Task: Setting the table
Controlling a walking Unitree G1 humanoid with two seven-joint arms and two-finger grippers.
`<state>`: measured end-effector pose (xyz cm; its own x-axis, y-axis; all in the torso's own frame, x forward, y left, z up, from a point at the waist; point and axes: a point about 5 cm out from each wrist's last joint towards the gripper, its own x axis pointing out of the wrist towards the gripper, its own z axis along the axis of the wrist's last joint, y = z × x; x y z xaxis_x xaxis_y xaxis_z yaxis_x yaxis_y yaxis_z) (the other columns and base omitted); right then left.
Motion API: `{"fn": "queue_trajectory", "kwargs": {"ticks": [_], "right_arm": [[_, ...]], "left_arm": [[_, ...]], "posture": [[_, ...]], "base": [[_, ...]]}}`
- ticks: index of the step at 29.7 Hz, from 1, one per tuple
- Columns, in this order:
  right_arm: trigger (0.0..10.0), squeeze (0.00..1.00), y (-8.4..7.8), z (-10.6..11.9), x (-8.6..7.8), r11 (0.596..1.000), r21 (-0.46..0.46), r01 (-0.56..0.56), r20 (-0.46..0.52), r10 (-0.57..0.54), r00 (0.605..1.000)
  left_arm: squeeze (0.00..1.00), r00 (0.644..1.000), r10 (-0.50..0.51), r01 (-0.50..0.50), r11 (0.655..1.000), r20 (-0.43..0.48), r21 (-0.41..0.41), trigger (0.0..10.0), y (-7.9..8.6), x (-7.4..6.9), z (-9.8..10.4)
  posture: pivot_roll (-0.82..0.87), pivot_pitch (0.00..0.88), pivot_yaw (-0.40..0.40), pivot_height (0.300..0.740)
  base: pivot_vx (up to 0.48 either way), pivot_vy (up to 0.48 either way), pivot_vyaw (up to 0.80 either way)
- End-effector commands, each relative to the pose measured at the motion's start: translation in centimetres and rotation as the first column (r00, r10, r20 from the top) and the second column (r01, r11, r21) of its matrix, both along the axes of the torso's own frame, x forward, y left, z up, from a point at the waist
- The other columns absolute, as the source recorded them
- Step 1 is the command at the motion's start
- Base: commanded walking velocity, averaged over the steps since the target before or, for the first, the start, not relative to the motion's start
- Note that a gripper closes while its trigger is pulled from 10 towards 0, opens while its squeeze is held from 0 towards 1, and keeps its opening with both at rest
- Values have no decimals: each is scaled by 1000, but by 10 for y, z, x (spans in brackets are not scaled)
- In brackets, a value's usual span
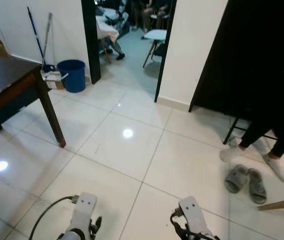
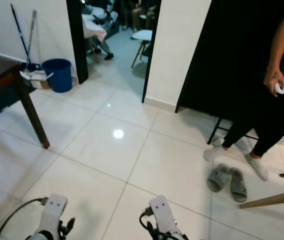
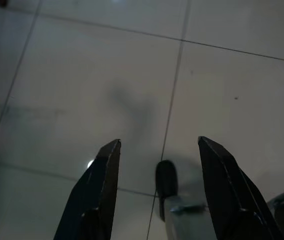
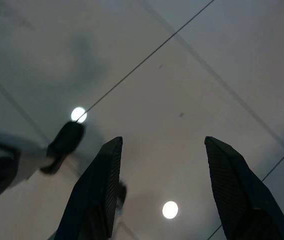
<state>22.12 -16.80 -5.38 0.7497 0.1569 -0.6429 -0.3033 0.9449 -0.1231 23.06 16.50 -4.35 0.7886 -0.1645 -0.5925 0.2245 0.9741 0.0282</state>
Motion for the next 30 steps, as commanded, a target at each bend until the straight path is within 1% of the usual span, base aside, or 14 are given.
{"fn": "queue_trajectory", "kwargs": {"ticks": [1, 6, 8, 11, 13, 15, 16, 19, 20, 21, 24, 25, 27, 30], "right_arm": [[10000, 0, -3, -4, -5, 1000, -10, 10, -23, -10, 1000], [10000, 0, -4, -1, -3, 999, -39, -11, 9, 12, 1000], [10000, 0, -4, 5, 4, 997, -69, -40, 57, 44, 997], [10000, 0, -2, 33, 28, 1000, -10, -13, 202, 15, 979], [10000, 0, -2, 41, 34, 1000, 7, -8, 242, 6, 970], [10000, 0, 2, 74, 54, 997, 71, 8, 371, -34, 928], [10000, 0, 4, 107, 69, 991, 135, 20, 475, -82, 876], [10000, 0, 5, 116, 73, 988, 152, 21, 502, -96, 860], [10000, 0, 7, 134, 79, 983, 181, 21, 553, -119, 825], [10000, 0, 7, 134, 79, 983, 181, 21, 553, -119, 825], [10000, 0, 15, 184, 89, 960, 279, 2, 673, -197, 713], [10000, 0, 22, 210, 91, 934, 356, -30, 722, -254, 644], [10000, 0, 24, 217, 91, 926, 375, -42, 732, -268, 627], [10000, 0, 35, 244, 86, 885, 451, -119, 765, -315, 562]], "left_arm": [[0, 1000, -14, 14, 1000, -27, 2, 10000, -3, -6, -5], [0, 1000, -4, 4, 1000, 1, 18, 10000, 0, -3, -2], [0, 999, 17, -18, 999, 43, 27, 10000, 4, 4, 5], [0, 984, 72, -71, 997, 164, -13, 10000, 10, 26, 32], [0, 977, 78, -76, 997, 197, -19, 10000, 11, 31, 39], [0, 949, 103, -90, 994, 299, -58, 10000, 12, 47, 67], [0, 918, 118, -90, 992, 379, -91, 10000, 11, 59, 92], [0, 909, 121, -88, 991, 400, -99, 10000, 11, 61, 99], [0, 890, 121, -80, 991, 440, -112, 10000, 9, 66, 112], [0, 890, 121, -80, 991, 440, -112, 10000, 9, 66, 112], [0, 836, 110, -51, 991, 538, -124, 10000, 1, 74, 146], [0, 802, 96, -35, 993, 590, -113, 10000, -5, 76, 163], [0, 793, 92, -32, 993, 602, -110, 10000, -6, 77, 167], [0, 750, 94, -25, 993, 655, -115, 10000, -11, 78, 188]], "posture": [[-65, 0, 12, 740], [-64, 0, 15, 740], [-68, 0, 21, 740], [-70, 0, 25, 740], [-71, 0, 28, 740], [-73, 0, 34, 740], [-73, 0, 38, 740], [-73, 0, 38, 740], [-74, 0, 43, 740], [-74, 0, 43, 740], [-77, 0, 52, 740], [-76, 0, 53, 740], [-76, 0, 53, 740], [-76, 0, 54, 740]], "base": [[0, 0, 725], [0, 0, 723], [0, 0, 725], [0, 0, 725], [0, 0, 725], [0, 0, 725], [0, 0, 725], [0, 0, 725], [0, 0, 725], [0, 0, 725], [0, 0, 725], [0, 0, 725], [0, 0, 725], [0, 0, 721]]}}
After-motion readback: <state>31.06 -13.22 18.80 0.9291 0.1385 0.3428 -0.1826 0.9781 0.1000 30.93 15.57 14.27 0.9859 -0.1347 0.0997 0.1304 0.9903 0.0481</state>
